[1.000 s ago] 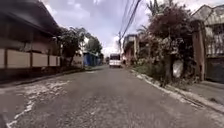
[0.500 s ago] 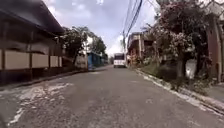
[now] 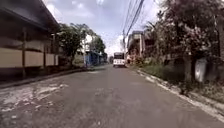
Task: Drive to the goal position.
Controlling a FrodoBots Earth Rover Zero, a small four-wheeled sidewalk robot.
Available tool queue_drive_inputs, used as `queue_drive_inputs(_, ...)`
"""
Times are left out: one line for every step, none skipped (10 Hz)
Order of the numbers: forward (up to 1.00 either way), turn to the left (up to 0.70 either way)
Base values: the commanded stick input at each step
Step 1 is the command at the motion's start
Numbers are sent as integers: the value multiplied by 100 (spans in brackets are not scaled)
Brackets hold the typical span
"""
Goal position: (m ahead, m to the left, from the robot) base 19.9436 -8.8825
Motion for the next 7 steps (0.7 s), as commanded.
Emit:
queue_drive_inputs(70, 5)
queue_drive_inputs(70, 20)
queue_drive_inputs(70, 29)
queue_drive_inputs(70, 35)
queue_drive_inputs(70, 15)
queue_drive_inputs(70, 6)
queue_drive_inputs(70, 0)
